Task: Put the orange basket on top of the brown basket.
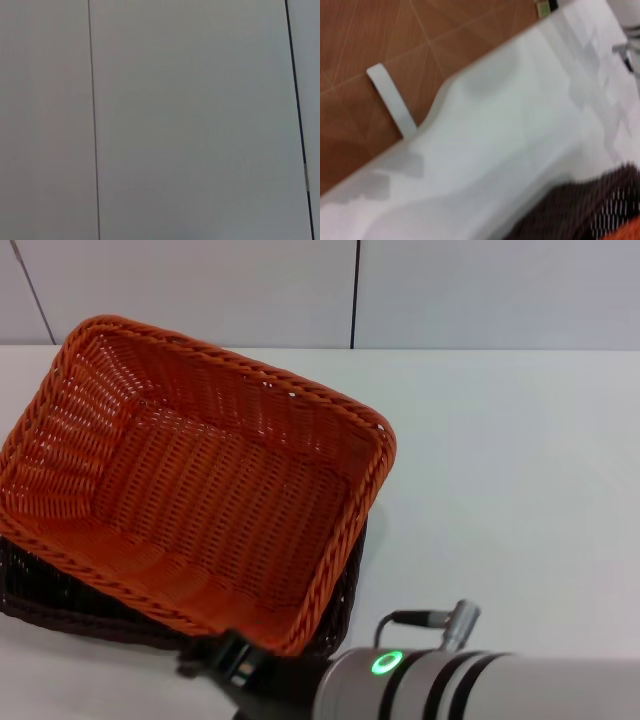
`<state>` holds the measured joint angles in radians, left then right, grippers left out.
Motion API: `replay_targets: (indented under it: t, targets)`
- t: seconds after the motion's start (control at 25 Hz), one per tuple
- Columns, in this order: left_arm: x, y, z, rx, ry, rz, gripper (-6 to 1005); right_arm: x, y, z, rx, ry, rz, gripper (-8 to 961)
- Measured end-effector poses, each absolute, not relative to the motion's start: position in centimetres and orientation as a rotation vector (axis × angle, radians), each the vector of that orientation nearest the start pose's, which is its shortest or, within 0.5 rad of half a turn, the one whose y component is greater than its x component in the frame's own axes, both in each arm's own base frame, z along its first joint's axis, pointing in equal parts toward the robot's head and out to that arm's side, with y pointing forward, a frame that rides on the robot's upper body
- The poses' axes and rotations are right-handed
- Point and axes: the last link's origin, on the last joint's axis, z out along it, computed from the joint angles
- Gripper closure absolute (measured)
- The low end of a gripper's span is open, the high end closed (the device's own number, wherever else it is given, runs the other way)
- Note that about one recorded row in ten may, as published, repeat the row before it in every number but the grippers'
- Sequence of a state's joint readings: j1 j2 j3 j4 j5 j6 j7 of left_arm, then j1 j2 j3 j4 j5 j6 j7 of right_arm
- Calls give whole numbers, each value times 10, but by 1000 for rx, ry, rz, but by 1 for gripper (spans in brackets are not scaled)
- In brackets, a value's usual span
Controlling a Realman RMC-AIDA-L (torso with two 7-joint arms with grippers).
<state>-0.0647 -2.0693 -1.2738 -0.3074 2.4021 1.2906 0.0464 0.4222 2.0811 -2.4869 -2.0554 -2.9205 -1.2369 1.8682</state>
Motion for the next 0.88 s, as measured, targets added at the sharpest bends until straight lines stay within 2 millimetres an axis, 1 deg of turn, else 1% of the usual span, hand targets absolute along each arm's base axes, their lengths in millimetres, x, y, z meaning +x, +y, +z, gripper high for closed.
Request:
replay_targets:
  t: [0.04, 0.08, 0.2, 0.24, 0.28, 0.32, 0.36, 0.4, 0.44, 0.48, 0.52, 0.6, 0.64, 0.68, 0.72, 0.76, 0.8, 0.84, 0.88]
  targets:
    - [-412, 220, 53, -1132, -541, -455, 276, 27, 177, -105, -2366, -1646, -381, 323]
    - [-412, 220, 53, -1132, -541, -455, 276, 27, 177, -105, -2366, -1646, -381, 323]
    - [-412, 220, 50, -1146, -542, -450, 276, 16, 182, -113, -2373, -1514, -209, 323]
    - [-412, 220, 50, -1147, -542, -449, 276, 2, 190, -114, -2364, -1330, -7, 323]
    - [-412, 220, 50, -1147, -542, -449, 277, 2, 190, -114, -2364, -1330, -7, 323]
    - [-412, 220, 50, -1147, -543, -448, 277, -5, 197, -111, -2349, -1231, 87, 323]
    - [-412, 220, 50, -1145, -543, -448, 277, -9, 209, -106, -2325, -1103, 189, 323]
    - [-413, 220, 51, -1143, -543, -448, 277, -9, 222, -100, -2299, -996, 249, 323]
    - [-413, 220, 51, -1141, -543, -448, 277, 0, 256, -80, -2209, -754, 362, 323]
    - [-413, 220, 51, -1138, -542, -449, 276, 9, 273, -65, -2157, -604, 421, 323]
    - [-413, 220, 53, -1131, -542, -452, 276, 9, 273, -65, -2157, -604, 421, 323]
    - [-413, 220, 53, -1126, -542, -454, 276, 43, 305, -25, -2029, -296, 509, 323]
    - [-413, 220, 53, -1126, -542, -454, 276, 91, 326, 15, -1870, -21, 572, 323]
    - [-413, 220, 54, -1125, -542, -454, 276, 91, 326, 15, -1870, -21, 572, 323]
    - [-414, 218, 54, -1120, -542, -453, 277, 121, 333, 33, -1772, 108, 603, 323]
    - [-415, 217, 55, -1111, -548, -453, 277, 151, 337, 47, -1667, 212, 635, 323]
    - [-415, 216, 56, -1109, -549, -453, 277, 181, 338, 56, -1576, 291, 649, 323]
    - [-415, 216, 56, -1109, -549, -453, 277, 228, 333, 60, -1454, 387, 644, 323]
    - [-417, 215, 57, -1096, -559, -455, 276, 228, 333, 60, -1454, 387, 644, 323]
